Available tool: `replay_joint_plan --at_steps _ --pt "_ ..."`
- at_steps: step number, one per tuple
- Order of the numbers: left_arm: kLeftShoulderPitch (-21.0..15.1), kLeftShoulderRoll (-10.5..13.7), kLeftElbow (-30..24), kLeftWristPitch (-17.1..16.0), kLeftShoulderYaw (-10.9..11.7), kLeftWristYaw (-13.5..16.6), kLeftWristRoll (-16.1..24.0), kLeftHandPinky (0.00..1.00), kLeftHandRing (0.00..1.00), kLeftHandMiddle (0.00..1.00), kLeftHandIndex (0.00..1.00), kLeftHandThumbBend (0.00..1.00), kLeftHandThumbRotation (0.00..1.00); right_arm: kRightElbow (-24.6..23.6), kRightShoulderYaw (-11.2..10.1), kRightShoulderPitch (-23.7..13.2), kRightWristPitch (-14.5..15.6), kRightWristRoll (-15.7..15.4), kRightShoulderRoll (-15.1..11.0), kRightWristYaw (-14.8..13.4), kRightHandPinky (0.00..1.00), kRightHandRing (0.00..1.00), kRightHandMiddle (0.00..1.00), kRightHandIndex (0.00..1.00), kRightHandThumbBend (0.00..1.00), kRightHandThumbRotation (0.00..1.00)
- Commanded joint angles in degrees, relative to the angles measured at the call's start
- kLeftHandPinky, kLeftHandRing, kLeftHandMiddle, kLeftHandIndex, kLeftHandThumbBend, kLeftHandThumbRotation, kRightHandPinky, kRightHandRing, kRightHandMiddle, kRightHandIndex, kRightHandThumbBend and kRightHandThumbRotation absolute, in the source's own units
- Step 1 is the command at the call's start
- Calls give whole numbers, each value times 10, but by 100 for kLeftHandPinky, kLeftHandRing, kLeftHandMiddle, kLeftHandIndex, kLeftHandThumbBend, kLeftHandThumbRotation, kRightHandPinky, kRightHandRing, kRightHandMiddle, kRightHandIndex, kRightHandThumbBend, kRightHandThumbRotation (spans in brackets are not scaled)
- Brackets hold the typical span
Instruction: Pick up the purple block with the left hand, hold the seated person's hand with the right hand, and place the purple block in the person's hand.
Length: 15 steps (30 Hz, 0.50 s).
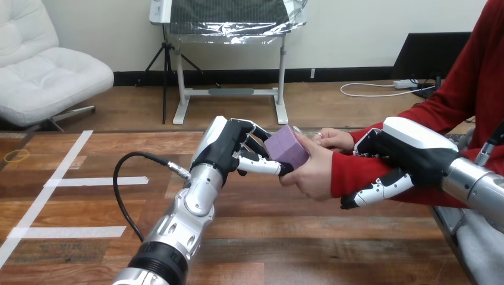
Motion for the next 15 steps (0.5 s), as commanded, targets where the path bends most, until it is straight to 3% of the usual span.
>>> replay_joint_plan --at_steps 1,6,9,11,15 --pt "-32 -9 -27 3 -22 -41 2 30 39 45 47 73 0 -39 -20 -30 -30 30 28 -14 18 21 26 28 91 40" --pt "-23 2 -57 17 -22 -76 -2 41 51 56 57 73 5 -34 -21 -30 -27 32 27 -9 20 23 28 30 93 41" --pt "-15 6 -75 20 -19 -87 -4 46 57 61 64 74 15 -35 -21 -29 -20 34 26 0 23 26 30 32 95 43" --pt "-11 9 -84 22 -18 -92 -4 51 62 67 71 74 28 -37 -21 -28 -14 37 25 8 26 28 33 35 97 47" --pt "1 14 -111 27 -14 -100 -7 57 68 73 77 75 41 -44 -19 -28 5 40 19 30 29 32 37 42 99 52"
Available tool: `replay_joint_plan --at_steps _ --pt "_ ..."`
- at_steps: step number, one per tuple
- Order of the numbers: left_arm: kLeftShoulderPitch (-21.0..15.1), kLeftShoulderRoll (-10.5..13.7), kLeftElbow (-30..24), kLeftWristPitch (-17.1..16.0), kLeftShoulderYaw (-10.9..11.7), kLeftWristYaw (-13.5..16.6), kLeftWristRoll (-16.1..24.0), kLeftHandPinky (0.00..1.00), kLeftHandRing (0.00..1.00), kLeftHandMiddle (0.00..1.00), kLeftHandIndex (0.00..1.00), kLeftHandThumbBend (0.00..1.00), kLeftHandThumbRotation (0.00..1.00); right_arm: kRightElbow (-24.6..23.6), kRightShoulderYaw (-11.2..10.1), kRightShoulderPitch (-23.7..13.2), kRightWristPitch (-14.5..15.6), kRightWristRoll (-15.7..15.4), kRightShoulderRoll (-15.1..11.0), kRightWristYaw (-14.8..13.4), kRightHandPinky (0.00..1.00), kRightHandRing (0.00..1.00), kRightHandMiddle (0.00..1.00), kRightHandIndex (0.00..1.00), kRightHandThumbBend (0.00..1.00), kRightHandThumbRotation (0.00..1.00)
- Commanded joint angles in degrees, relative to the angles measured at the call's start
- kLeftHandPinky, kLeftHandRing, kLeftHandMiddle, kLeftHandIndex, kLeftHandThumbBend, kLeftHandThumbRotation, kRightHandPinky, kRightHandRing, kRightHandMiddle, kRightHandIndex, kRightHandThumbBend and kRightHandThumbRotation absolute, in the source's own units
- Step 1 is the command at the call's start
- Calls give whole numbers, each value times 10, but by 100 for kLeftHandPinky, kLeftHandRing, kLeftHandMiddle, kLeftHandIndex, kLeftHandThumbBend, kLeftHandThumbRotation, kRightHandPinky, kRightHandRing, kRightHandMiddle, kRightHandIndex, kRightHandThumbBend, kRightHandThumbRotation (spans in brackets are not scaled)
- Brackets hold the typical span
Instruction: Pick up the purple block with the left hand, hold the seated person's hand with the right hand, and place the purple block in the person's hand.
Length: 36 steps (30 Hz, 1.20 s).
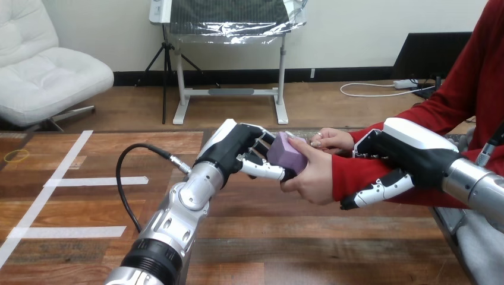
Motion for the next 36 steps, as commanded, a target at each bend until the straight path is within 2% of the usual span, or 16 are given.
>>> replay_joint_plan --at_steps 1,2,3,5,6,11,13,20,31,36 --pt "-3 -3 -66 -2 -7 -11 -7 59 70 75 79 75 44 -44 -15 -31 4 30 18 20 31 35 40 45 99 54" --pt "2 -1 -74 -5 -5 -12 -10 61 72 76 80 76 47 -45 -14 -31 4 30 15 27 33 37 42 47 99 55" --pt "6 0 -80 -7 -3 -12 -11 64 75 79 82 77 54 -46 -14 -32 5 31 13 31 38 43 47 52 100 58" --pt "12 3 -90 -11 -1 -14 -13 66 76 80 82 78 57 -49 -14 -31 5 31 11 37 40 45 49 54 100 59" --pt "14 4 -94 -12 0 -15 -13 69 78 82 83 78 62 -51 -15 -30 5 31 10 39 43 49 54 59 100 63" --pt "26 11 -119 -14 1 -18 -14 73 82 84 85 78 69 -60 -17 -28 20 32 7 52 49 57 61 66 100 69" --pt "31 13 -129 -11 2 -19 -14 75 83 84 86 79 73 -63 -18 -27 26 34 6 59 53 64 67 71 100 73" --pt "48 19 -160 -9 10 -21 -19 78 84 84 86 78 76 -68 -21 -23 36 47 4 78 59 73 76 79 100 81" --pt "81 34 -230 0 10 -29 -14 79 86 87 88 79 76 -71 -25 -17 43 65 3 94 63 79 82 84 100 89" --pt "101 39 -267 -8 11 -25 -15 80 87 87 88 80 76 -72 -26 -14 46 69 2 100 66 83 85 87 100 93"
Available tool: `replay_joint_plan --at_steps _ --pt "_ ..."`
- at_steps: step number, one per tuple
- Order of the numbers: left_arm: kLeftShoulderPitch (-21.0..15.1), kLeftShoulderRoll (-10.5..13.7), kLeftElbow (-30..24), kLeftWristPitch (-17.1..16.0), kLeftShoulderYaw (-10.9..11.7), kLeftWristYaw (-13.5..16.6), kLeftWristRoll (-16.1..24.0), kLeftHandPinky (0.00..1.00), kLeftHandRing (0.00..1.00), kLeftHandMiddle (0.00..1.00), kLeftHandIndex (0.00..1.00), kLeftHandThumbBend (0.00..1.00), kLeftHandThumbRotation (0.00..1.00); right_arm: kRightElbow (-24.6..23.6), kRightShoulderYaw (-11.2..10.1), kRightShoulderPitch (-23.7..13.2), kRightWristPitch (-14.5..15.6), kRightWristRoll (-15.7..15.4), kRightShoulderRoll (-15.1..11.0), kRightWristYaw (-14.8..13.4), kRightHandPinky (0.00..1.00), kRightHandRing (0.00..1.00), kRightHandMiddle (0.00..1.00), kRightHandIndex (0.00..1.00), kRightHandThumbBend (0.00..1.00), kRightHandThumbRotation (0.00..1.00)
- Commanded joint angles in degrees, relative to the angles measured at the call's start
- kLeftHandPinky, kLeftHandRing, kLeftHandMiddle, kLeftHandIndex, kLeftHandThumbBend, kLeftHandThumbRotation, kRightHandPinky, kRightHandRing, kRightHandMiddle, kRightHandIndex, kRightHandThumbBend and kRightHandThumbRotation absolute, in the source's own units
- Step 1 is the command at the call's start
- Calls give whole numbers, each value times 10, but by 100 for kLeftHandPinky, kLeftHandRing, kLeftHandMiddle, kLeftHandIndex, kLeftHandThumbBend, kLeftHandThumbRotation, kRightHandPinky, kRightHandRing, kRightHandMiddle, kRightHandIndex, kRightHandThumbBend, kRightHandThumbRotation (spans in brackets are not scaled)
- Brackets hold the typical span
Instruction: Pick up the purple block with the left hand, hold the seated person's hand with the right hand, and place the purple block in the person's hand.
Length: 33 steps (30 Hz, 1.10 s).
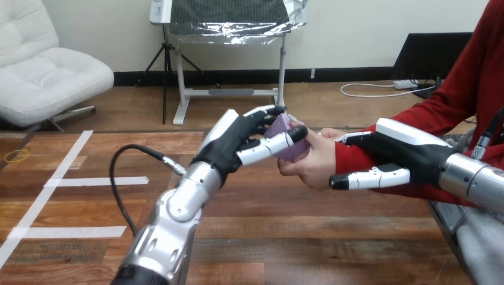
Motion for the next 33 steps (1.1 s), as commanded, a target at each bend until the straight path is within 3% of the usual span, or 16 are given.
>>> replay_joint_plan --at_steps 1,16,33 --pt "3 15 -69 -10 7 5 -2 80 88 88 88 80 76 -24 -19 -13 0 15 3 3 66 83 86 88 100 93" --pt "45 17 -132 -2 16 6 -18 79 87 89 87 75 75 -25 -33 1 4 35 15 -13 73 92 95 96 100 100" --pt "94 12 -184 -18 27 14 -44 78 86 88 87 76 72 -62 -68 37 -4 36 48 -106 75 91 95 97 100 100"
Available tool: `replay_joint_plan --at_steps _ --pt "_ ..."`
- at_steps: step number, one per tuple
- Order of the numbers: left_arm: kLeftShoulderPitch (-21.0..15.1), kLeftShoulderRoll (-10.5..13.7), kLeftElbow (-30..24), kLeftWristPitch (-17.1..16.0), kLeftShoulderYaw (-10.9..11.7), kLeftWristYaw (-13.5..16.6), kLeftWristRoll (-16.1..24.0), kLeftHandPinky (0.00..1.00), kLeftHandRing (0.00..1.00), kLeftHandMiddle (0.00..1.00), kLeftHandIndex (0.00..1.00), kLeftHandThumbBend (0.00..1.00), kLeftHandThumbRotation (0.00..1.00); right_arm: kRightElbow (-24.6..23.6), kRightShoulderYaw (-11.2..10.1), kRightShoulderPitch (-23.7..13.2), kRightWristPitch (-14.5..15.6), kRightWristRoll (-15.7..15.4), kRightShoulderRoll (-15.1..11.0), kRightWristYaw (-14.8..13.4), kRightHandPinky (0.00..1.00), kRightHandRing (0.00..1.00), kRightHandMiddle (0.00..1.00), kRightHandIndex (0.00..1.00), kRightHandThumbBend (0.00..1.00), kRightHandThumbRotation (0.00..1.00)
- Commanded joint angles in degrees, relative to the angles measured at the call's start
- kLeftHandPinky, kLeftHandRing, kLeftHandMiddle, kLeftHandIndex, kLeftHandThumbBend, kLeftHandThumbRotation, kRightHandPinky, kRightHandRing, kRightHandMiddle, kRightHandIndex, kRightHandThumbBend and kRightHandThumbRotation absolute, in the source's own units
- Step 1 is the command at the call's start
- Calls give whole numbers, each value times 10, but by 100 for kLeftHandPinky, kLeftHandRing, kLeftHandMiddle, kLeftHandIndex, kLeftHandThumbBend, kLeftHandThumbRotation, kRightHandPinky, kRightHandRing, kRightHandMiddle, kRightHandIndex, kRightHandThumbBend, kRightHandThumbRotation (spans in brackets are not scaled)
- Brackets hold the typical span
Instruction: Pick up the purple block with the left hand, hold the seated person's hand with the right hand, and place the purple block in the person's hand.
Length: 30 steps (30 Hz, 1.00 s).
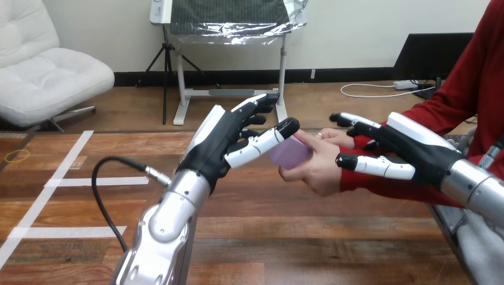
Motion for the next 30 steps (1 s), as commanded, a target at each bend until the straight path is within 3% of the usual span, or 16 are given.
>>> replay_joint_plan --at_steps 1,8,13,20,30 --pt "2 2 -42 -19 17 13 -13 78 86 88 86 76 72 -44 -27 -8 -8 7 21 -40 75 91 95 96 100 100" --pt "29 0 -67 -46 22 25 -18 78 86 87 85 73 71 -74 -45 16 -18 19 42 -88 74 89 92 94 100 100" --pt "45 1 -79 -72 25 38 -18 78 85 85 83 69 71 -95 -60 35 -27 51 60 -94 77 90 93 94 100 100" --pt "78 -5 -111 -102 38 49 -38 76 82 83 81 65 72 -125 -84 72 -68 124 112 -105 86 93 93 95 99 100" --pt "119 -9 -135 -175 57 58 -73 72 79 80 78 65 78 -179 -80 131 -109 170 169 -103 93 95 96 98 96 100"
